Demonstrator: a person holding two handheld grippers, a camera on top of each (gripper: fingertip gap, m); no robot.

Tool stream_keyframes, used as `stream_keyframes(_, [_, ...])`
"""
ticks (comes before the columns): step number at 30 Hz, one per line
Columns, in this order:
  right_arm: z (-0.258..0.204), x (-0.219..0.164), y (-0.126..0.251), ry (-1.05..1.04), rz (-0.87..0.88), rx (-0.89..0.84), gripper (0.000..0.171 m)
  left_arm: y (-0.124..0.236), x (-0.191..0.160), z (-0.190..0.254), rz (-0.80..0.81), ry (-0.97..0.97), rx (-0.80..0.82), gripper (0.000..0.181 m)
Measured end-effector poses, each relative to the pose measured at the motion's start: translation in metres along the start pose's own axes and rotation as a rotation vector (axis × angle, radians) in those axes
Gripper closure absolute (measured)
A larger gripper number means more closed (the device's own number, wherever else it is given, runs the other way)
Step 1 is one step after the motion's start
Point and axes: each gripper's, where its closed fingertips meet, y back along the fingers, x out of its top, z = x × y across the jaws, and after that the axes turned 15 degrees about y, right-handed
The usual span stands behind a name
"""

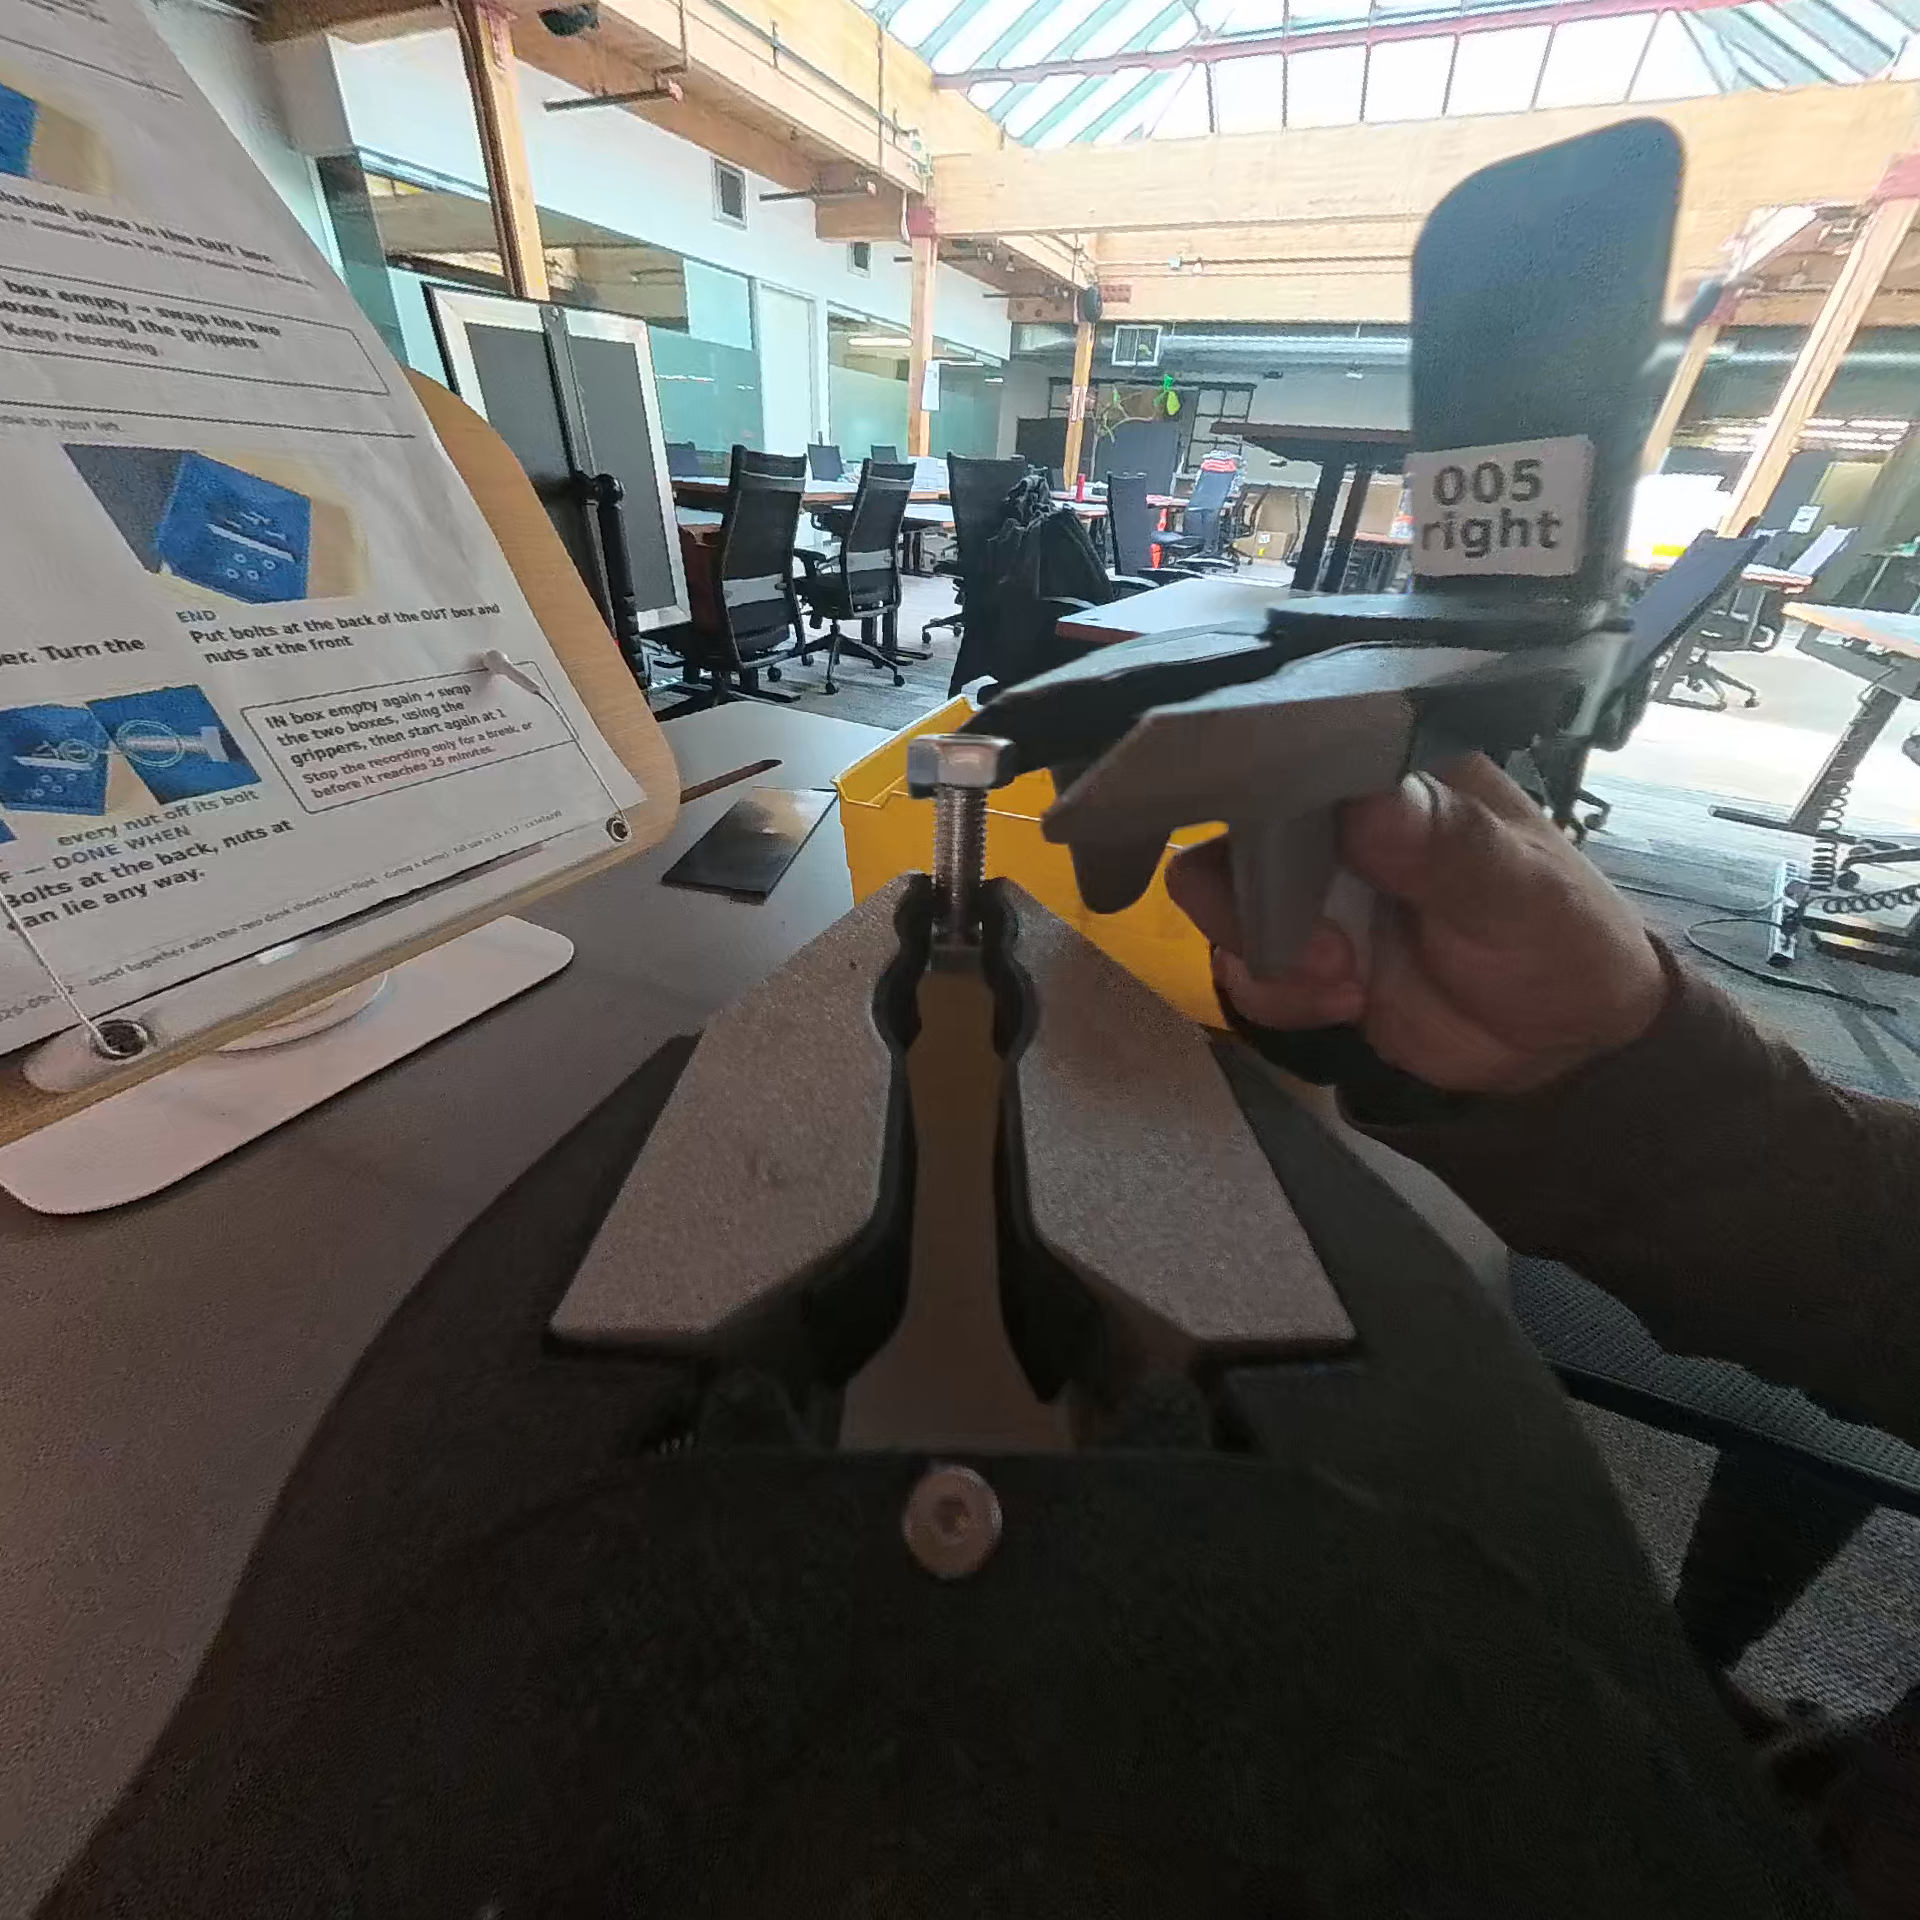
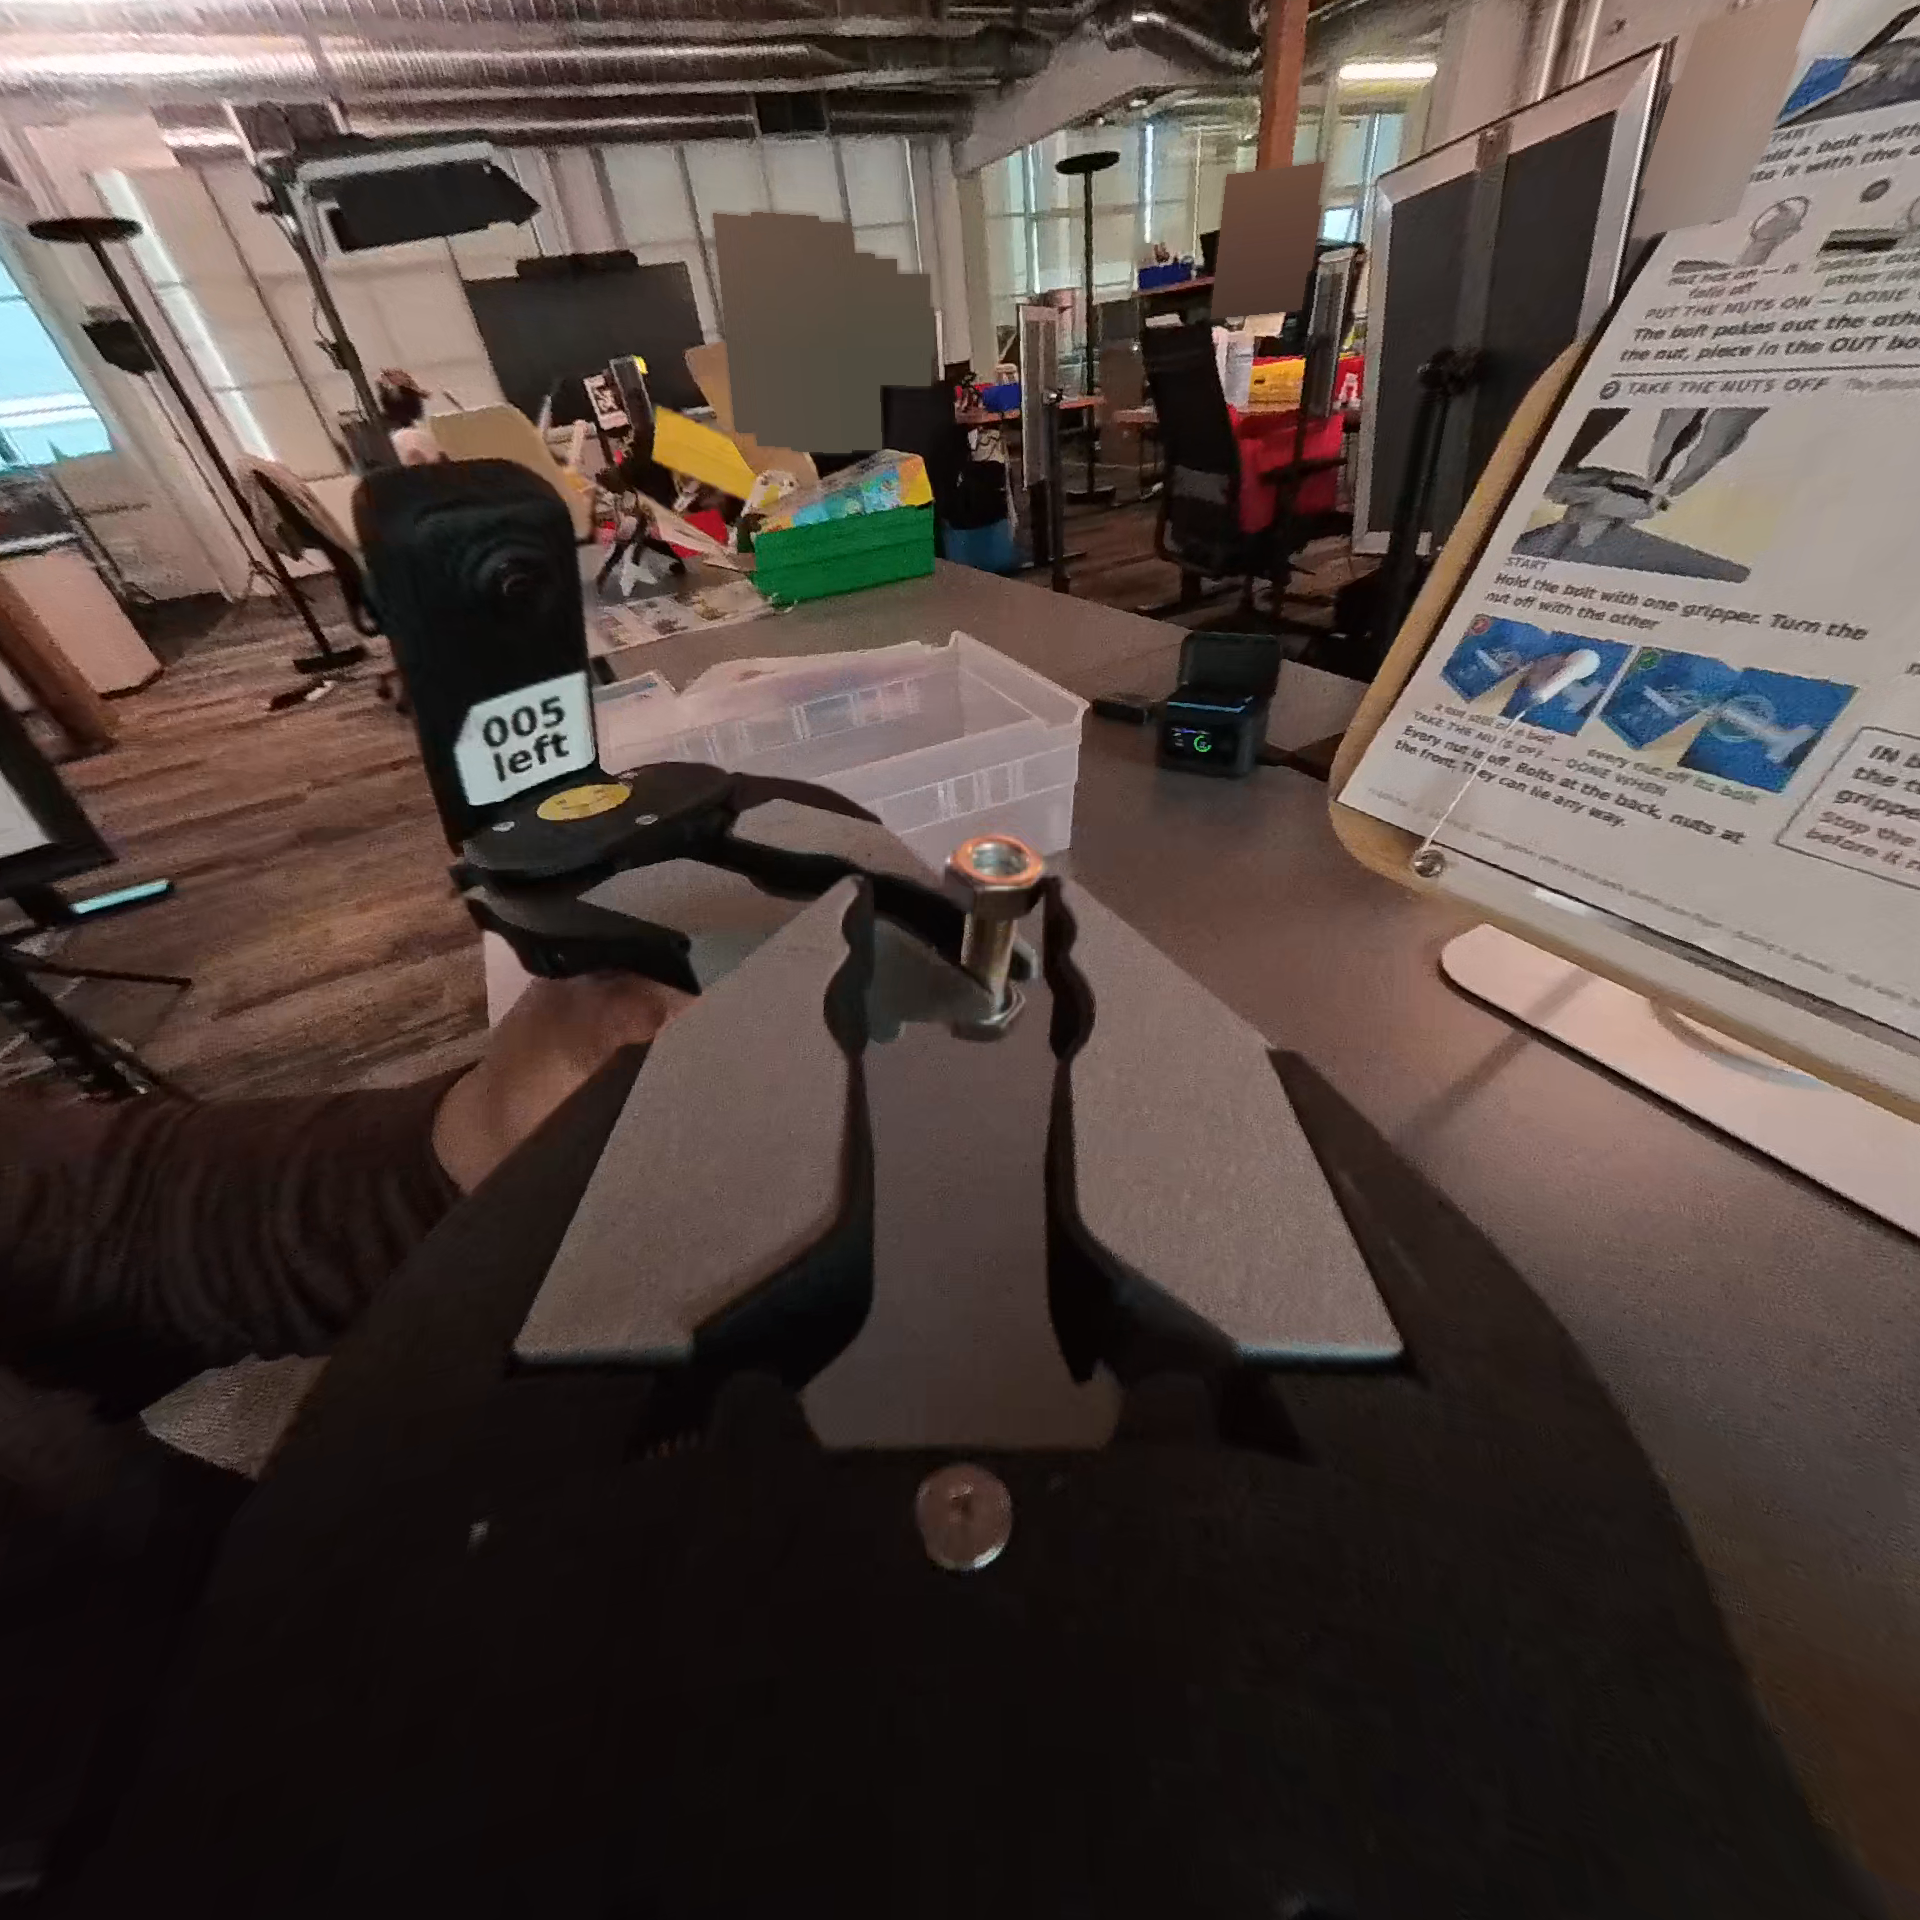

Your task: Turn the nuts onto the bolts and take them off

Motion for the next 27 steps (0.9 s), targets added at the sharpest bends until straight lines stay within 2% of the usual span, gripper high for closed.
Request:
stream_keyframes(4, [0.002, 0.0, -0.006, -0.028, 0.015, 0.005, 0.149, -0.001, -0.003, 0.002, -0.002, -0.006, 0.004, 0.173])
stream_keyframes(7, [0.001, 0.002, -0.017, -0.04, 0.026, 0.027, 0.145, -0.004, -0.004, 0.004, -0.006, -0.003, 0.001, 0.174])
stream_keyframes(10, [0.005, 0.002, -0.023, -0.045, 0.019, 0.024, 0.158, -0.004, -0.003, 0.005, -0.003, 0.002, 0.002, 0.173])
stream_keyframes(13, [0.004, 0.002, -0.027, -0.048, 0.02, 0.04, 0.158, -0.003, -0.002, 0.003, -0.003, 0.006, 0.006, 0.174])
stream_keyframes(16, [0.002, 0.0, -0.033, -0.055, -0.001, 0.081, 0.153, -0.004, -0.001, 0.002, -0.002, 0.012, 0.01, 0.174])
stream_keyframes(22, [0.014, -0.001, -0.016, -0.05, -0.011, 0.004, 0.132, -0.001, 0.003, -0.008, 0.016, 0.024, 0.05, 0.174])
stream_keyframes(27, [0.011, -0.01, 0.004, 0.035, -0.061, -0.129, 0.134, -0.001, 0.001, -0.014, 0.007, 0.018, 0.077, 0.174])
